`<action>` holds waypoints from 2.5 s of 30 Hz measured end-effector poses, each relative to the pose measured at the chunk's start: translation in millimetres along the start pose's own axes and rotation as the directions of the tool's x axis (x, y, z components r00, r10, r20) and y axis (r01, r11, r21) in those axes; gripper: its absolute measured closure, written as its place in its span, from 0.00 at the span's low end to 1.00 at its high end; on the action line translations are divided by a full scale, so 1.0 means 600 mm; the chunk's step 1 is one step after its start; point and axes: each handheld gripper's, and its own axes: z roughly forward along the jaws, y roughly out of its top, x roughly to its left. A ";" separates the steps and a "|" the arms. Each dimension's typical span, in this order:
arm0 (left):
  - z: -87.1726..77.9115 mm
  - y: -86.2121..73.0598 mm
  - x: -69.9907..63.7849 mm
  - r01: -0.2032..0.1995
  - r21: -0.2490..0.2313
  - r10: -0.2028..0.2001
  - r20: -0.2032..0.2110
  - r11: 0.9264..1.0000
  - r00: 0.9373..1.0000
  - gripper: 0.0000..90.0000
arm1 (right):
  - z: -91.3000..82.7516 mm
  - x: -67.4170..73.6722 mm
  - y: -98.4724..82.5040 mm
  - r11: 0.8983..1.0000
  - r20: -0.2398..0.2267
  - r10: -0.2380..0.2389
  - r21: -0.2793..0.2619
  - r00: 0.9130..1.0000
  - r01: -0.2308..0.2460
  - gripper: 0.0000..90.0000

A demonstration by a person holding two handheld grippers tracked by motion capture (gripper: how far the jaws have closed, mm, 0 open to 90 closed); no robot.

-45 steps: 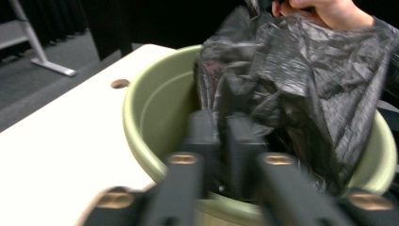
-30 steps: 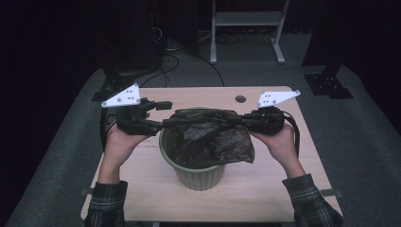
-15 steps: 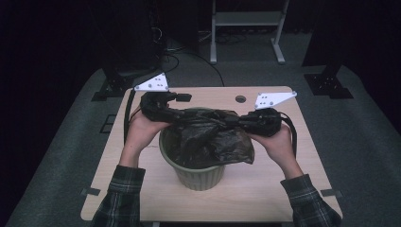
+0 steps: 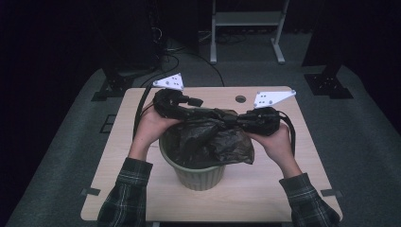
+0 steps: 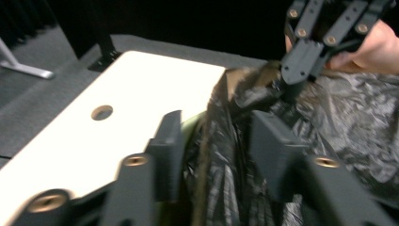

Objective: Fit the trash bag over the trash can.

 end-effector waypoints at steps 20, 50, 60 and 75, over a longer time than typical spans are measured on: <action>-0.116 -0.070 0.009 0.074 -0.051 -0.082 -0.155 0.996 0.985 1.00 | -0.044 0.005 -0.024 1.000 0.029 0.013 0.006 1.000 -0.014 1.00; -0.174 -0.141 -0.022 0.101 -0.100 -0.120 -0.216 0.990 0.969 1.00 | -0.123 0.019 -0.023 0.997 0.055 0.057 -0.051 0.997 -0.055 0.73; -0.174 -0.141 -0.021 0.099 -0.108 -0.120 -0.211 0.989 0.970 1.00 | -0.019 -0.048 0.004 0.990 0.071 0.126 0.047 0.990 -0.129 0.76; -0.172 -0.141 -0.021 0.100 -0.103 -0.120 -0.210 0.990 0.970 1.00 | -0.003 -0.046 0.002 0.993 0.080 0.096 0.062 0.992 -0.101 1.00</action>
